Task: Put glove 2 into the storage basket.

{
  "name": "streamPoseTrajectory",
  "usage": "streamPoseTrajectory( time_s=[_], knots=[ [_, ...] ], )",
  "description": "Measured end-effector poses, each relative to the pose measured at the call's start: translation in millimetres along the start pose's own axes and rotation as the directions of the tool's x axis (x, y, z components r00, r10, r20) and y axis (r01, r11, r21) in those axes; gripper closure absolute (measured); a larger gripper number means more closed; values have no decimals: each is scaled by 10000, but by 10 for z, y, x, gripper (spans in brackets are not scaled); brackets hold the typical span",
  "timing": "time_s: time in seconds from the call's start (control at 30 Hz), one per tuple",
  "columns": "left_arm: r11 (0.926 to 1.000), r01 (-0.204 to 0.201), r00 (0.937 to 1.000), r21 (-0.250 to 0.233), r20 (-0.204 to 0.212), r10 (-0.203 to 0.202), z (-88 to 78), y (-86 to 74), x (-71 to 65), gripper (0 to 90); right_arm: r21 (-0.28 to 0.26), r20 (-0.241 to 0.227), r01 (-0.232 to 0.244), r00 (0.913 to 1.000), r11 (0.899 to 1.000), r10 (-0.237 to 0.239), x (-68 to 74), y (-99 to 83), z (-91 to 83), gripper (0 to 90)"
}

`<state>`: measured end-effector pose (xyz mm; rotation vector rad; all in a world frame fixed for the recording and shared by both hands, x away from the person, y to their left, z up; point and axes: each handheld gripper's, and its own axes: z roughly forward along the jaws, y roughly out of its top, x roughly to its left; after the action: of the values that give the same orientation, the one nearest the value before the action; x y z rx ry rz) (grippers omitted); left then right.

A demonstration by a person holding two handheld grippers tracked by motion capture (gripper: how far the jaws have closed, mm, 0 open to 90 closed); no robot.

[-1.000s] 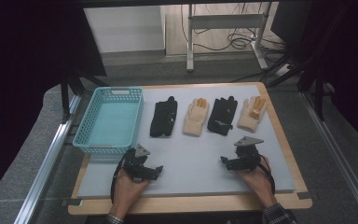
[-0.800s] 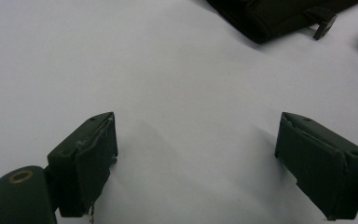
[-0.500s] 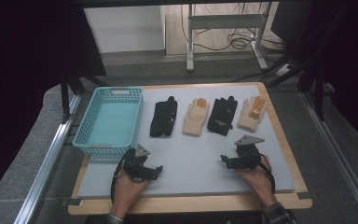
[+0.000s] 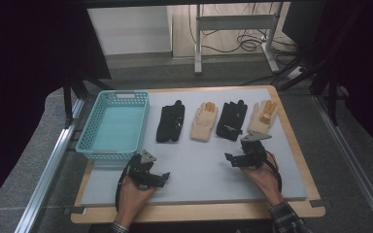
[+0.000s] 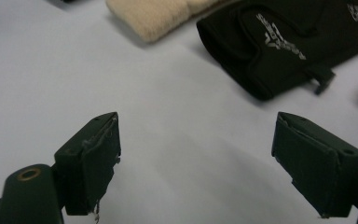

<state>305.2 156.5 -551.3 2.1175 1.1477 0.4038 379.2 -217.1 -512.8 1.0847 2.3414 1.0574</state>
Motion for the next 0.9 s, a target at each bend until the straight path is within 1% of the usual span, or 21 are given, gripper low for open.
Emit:
streamPoseTrajectory(
  time_s=[0.1, 0.17, 0.27, 0.43, 0.53, 0.6, 0.73, 0.77, 0.8, 0.87, 0.9],
  knots=[
    [10000, 2, 10000, -2, -2, -2, 0, 0, 0, 13, 9, -159, 99, 9998, 10000, -99, 11, 78, 61, 197],
    [10000, 0, 10000, -4, -2, 0, 0, 0, 0, 13, -9, -258, 36, 9997, 10000, -36, 19, 122, 98, 209],
    [10000, 4, 10000, -5, -3, -4, 0, 0, 0, 13, -70, -495, 89, 9987, 9999, -93, 49, 184, 151, 235],
    [10000, -1, 10000, -3, -3, 1, 0, 0, 0, 13, -133, -917, 275, 9954, 9995, -286, 117, 306, 259, 281],
    [10000, -7, 10000, -1, -3, 7, 0, 0, 0, 13, -146, -1125, 240, 9933, 9996, -255, 152, 380, 334, 307],
    [10000, -6, 10000, -3, -1, 6, 0, -1, 0, 13, -143, -1208, 274, 9923, 9995, -289, 173, 419, 372, 326],
    [10000, -4, 10000, -3, -2, 4, 0, -1, 0, 13, -125, -1376, 503, 9891, 9987, -515, 251, 520, 476, 369],
    [10000, -6, 10000, -2, -2, 6, -1, -1, 0, 13, -56, -1366, 688, 9882, 9976, -689, 294, 596, 552, 398],
    [10000, -4, 10000, -5, -1, 4, -1, -1, 0, 13, -56, -1366, 688, 9882, 9976, -689, 294, 596, 552, 398],
    [10000, -4, 10000, -4, -3, 4, -1, -1, 0, 13, 10, -1431, 749, 9869, 9972, -740, 331, 688, 644, 440],
    [10000, -2, 10000, -5, 1, 2, -1, -1, 0, 13, 10, -1431, 749, 9869, 9972, -740, 331, 688, 644, 440]
  ],
)
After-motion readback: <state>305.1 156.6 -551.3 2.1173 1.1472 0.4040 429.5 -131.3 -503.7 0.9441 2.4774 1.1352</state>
